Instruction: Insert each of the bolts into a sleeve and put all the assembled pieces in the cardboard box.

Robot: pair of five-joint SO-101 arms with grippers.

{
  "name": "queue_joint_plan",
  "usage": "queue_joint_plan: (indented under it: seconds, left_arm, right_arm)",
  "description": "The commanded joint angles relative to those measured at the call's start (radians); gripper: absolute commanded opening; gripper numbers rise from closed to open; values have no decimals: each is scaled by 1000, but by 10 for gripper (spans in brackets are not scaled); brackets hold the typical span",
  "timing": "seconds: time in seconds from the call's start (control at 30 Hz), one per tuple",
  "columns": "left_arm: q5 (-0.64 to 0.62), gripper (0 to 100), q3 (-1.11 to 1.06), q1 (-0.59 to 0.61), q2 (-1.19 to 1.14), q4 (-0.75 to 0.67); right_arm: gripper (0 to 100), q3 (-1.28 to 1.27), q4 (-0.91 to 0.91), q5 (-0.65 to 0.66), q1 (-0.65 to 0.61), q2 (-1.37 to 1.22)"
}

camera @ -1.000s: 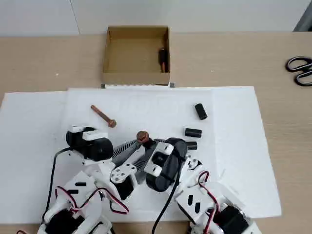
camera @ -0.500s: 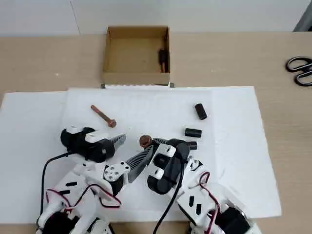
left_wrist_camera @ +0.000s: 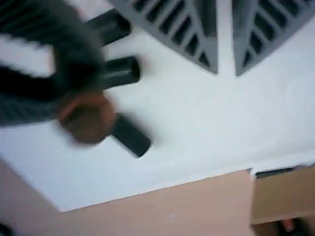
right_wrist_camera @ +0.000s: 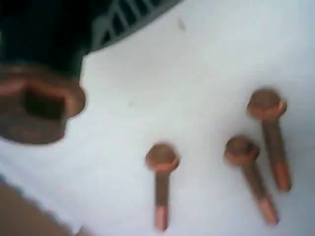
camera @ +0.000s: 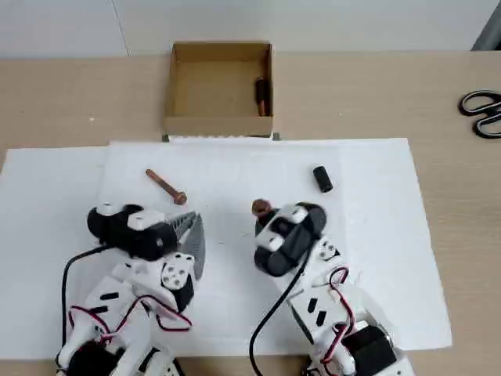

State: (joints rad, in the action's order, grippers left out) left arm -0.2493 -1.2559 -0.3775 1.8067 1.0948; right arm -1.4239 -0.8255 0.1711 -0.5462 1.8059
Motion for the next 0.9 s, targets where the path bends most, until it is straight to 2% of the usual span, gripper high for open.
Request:
queue_joint_plan:
  seconds: [0.0,0.1,0.2,0.33,0.47,0.67,0.87]
  left_arm:
    - [5,6,-107,121,9,-123]
    - [3,6,-272,245,9,-295]
    - [3,6,-427,307,9,-445]
    - [2,6,-426,308,3,-440]
    - [3,6,-426,310,-3,-404]
    - [5,6,-426,311,-3,-270]
    - [6,6,-426,311,-2,-264]
  right_arm:
    - [2,-34,117,-31,68,4]
    - [2,-61,165,-32,97,1]
    - [2,-48,182,-32,104,-54]
    - [2,63,228,-55,131,-243]
    - [2,265,289,-120,177,-556]
    - [2,687,372,-152,203,-1081]
    - [2,1168,386,-153,202,-1554]
